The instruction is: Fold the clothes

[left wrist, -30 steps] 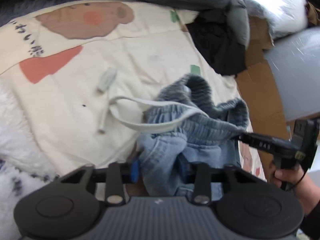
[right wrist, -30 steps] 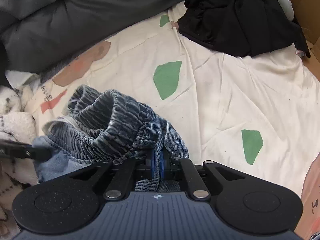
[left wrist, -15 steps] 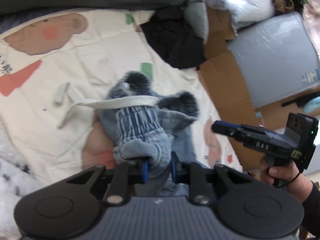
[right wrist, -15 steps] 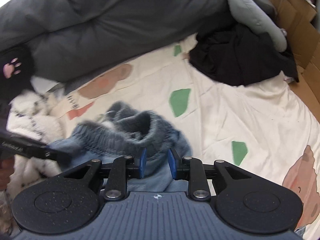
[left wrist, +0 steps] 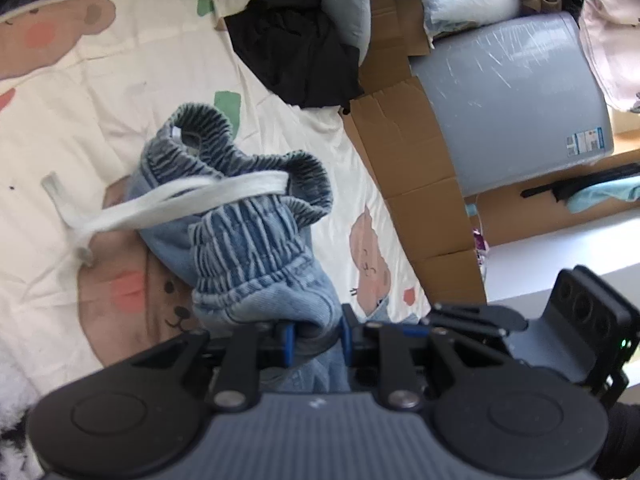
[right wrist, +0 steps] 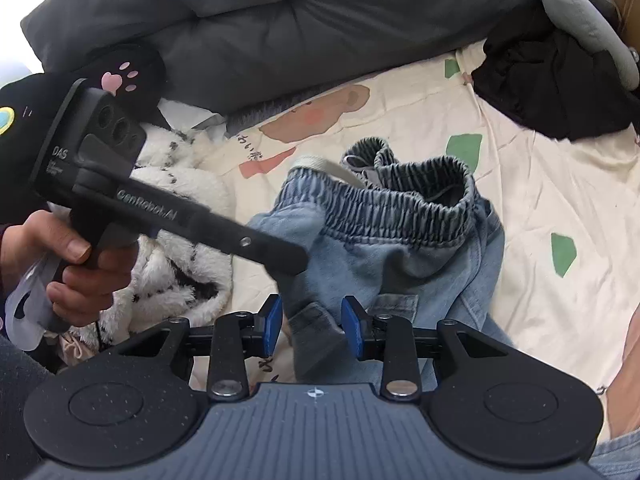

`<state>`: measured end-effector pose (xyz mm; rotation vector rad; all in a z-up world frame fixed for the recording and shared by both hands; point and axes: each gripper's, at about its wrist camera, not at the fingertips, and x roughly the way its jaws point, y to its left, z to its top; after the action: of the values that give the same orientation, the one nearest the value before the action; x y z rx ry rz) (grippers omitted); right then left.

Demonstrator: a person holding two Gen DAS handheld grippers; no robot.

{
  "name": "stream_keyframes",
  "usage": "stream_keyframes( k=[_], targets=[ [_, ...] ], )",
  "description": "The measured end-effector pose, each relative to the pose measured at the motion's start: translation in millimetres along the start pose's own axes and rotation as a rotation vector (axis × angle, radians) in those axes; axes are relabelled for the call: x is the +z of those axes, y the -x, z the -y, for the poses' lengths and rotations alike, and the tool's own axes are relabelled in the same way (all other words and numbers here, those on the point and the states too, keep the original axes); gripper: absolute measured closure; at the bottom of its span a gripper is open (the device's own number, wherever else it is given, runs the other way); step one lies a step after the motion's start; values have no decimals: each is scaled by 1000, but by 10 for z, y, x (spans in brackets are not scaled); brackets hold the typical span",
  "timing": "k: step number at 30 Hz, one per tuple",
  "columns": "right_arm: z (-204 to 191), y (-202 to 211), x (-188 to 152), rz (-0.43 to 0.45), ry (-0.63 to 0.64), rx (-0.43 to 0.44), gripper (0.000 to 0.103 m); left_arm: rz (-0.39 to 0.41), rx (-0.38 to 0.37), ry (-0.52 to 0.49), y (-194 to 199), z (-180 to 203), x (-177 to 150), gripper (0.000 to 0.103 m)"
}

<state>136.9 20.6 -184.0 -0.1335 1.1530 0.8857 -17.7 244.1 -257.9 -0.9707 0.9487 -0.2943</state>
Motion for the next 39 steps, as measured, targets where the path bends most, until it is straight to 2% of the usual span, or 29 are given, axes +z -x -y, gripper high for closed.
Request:
stream_keyframes(
  k=[4,10,12,13,20,22,24,25,27,29,33,35,38,39],
  targets=[
    [1,-27,-53,25,-58,-3,58,-17,-25,-2,-120,39,64,76],
    [-35,-144,-54,123,-177,-86,58,-40,-59,-25,-233,129,130,71],
    [-19,-185,-52,146,-228,-99,58,-32,-58,-35,-227,146,162,62],
    [-16,-205,-53,159,-249,-102,58,-28,-57,-40,-224,155,178,61],
    [-31,-378,-74,196,-321,-152,58,-27,-88,-58,-208,199,273,61],
    [-36,-429,-52,203,-330,-162,59,-29,-119,-36,-199,187,290,61],
    [-43,-474,-33,210,-337,-175,66,-18,-140,-32,-160,183,312,61],
    [-51,-478,-27,208,-329,-189,92,-11,-145,-35,-119,178,318,61],
    [-55,-466,-11,190,-303,-218,93,4,-179,-26,-3,148,323,61],
    [-43,-405,-4,181,-281,-222,94,40,-176,-16,146,106,319,61],
    [11,-281,1,162,-250,-232,95,89,-88,-23,358,-15,358,61],
    [40,-222,3,152,-233,-234,95,113,-14,-38,416,-88,385,60],
    [58,-151,0,133,-213,-232,95,138,116,-128,415,-100,429,47],
    [60,-135,-7,126,-210,-229,95,139,139,-153,390,-107,447,47]
  ],
)
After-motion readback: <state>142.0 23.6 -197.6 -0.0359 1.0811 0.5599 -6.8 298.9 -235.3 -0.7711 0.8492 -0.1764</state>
